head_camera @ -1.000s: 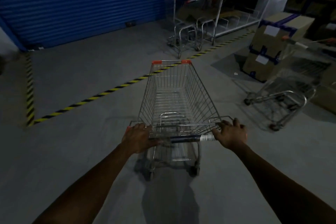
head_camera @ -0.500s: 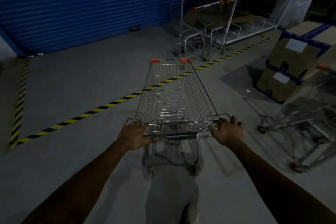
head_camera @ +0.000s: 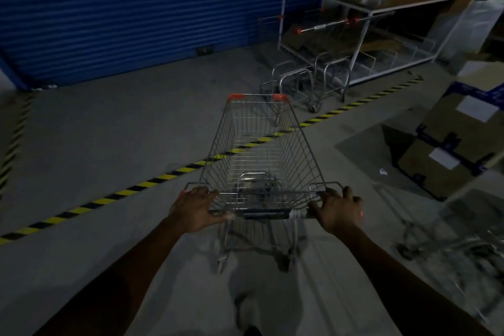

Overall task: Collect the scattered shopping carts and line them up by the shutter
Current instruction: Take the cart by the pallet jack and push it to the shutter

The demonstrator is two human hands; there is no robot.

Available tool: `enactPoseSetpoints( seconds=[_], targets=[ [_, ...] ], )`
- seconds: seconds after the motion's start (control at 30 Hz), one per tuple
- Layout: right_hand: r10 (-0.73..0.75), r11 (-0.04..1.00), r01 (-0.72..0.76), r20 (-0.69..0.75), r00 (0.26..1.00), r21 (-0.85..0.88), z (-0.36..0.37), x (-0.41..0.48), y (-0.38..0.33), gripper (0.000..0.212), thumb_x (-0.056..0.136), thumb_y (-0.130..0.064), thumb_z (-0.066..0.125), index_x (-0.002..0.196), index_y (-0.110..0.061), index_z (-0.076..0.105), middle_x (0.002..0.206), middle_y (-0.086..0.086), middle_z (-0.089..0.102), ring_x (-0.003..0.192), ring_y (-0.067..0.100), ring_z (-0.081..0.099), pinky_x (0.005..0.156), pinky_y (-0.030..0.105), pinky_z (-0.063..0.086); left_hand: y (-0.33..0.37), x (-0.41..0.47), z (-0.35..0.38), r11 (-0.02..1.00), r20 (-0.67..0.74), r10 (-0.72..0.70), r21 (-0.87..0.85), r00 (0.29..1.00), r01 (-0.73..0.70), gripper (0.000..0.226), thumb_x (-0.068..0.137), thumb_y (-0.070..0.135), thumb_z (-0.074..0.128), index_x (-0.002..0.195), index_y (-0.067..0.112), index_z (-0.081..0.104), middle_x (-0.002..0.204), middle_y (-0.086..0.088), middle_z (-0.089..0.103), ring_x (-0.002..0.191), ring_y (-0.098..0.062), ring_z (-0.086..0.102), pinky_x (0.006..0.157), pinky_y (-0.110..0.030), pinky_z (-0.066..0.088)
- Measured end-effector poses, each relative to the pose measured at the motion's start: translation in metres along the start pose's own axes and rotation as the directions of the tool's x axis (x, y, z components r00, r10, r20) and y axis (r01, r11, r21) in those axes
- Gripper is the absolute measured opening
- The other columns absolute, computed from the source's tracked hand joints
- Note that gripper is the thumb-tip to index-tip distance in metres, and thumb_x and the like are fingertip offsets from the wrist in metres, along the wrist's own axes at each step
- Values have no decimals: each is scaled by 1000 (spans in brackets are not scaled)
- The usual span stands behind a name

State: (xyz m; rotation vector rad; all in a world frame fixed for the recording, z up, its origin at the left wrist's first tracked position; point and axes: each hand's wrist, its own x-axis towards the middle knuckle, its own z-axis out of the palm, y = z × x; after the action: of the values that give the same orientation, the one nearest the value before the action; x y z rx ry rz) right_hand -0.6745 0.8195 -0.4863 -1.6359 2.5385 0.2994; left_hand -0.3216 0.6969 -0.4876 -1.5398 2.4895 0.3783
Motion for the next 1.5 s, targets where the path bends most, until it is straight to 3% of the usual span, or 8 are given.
enactPoseSetpoints(
  seconds=[0.17, 0.33, 0.53, 0.7, 0.87, 1.1, 1.2, 1.5],
  targets=[
    [-11, 999, 13, -40, 999, 29, -19, 124, 15, 59, 94, -67, 26, 137, -38, 55, 141, -9, 55, 133, 31, 36, 96, 43, 34, 9, 115, -27, 1000, -49, 2, 27, 999, 0, 143, 37, 109, -7, 156, 35, 27, 163, -2, 28, 148, -21, 26, 121, -42, 16],
    [-46, 998, 48, -33, 998, 51, -39, 246, 30, 79, 83, -74, 9, 141, -40, 51, 148, -10, 50, 137, 33, 34, 101, 45, 34, 22, 218, -62, 1000, -60, -10, 26, 998, 12, 141, 42, 107, -7, 156, 32, 26, 162, -3, 29, 147, -23, 28, 119, -44, 19],
    [-94, 995, 92, 35, 995, 41, -70, 373, 37, 62, 95, -69, 26, 146, -40, 45, 154, -9, 43, 144, 34, 26, 105, 48, 31, 32, 323, -97, 998, -38, -61, 7, 997, 61, 140, 41, 108, -6, 155, 33, 26, 163, -2, 26, 149, -22, 24, 118, -47, 20],
    [-127, 991, 126, 16, 992, 39, -95, 469, 32, 64, 92, -68, 31, 143, -35, 49, 150, -8, 49, 142, 34, 29, 105, 44, 32, 30, 403, -112, 994, -81, -108, 4, 991, 109, 119, 54, 106, 8, 153, 42, 26, 158, -1, 37, 143, -23, 34, 115, -44, 27],
    [-208, 978, 209, -34, 978, 29, -117, 575, 25, 76, 80, -71, 19, 138, -37, 54, 143, -7, 54, 141, 33, 32, 103, 45, 31, 24, 487, -136, 986, -91, -163, 24, 982, 166, 103, 67, 100, 26, 148, 38, 36, 151, 0, 44, 138, -22, 40, 108, -42, 34],
    [-314, 949, 315, -53, 948, 15, -142, 729, 17, 76, 87, -71, 18, 133, -28, 61, 136, -2, 60, 136, 35, 35, 101, 47, 34, 27, 598, -177, 960, -90, -279, -34, 956, 277, 130, 47, 107, -1, 150, 37, 35, 152, -1, 43, 141, -21, 38, 113, -44, 33],
    [-358, 933, 359, -71, 931, 8, -154, 782, 14, 88, 80, -69, 3, 133, -29, 60, 137, -4, 59, 136, 36, 35, 100, 46, 35, 28, 640, -189, 945, -101, -328, -34, 939, 327, 138, 41, 107, -10, 152, 37, 33, 151, 0, 44, 139, -20, 40, 111, -42, 34],
    [-406, 913, 408, -77, 911, 6, -177, 914, -12, 98, 74, -74, -3, 135, -32, 61, 144, -6, 56, 142, 39, 30, 103, 47, 30, 14, 745, -229, 928, -53, -371, -58, 927, 368, 136, 44, 107, -7, 154, 37, 29, 156, -3, 37, 144, -22, 33, 115, -47, 29]
  ],
)
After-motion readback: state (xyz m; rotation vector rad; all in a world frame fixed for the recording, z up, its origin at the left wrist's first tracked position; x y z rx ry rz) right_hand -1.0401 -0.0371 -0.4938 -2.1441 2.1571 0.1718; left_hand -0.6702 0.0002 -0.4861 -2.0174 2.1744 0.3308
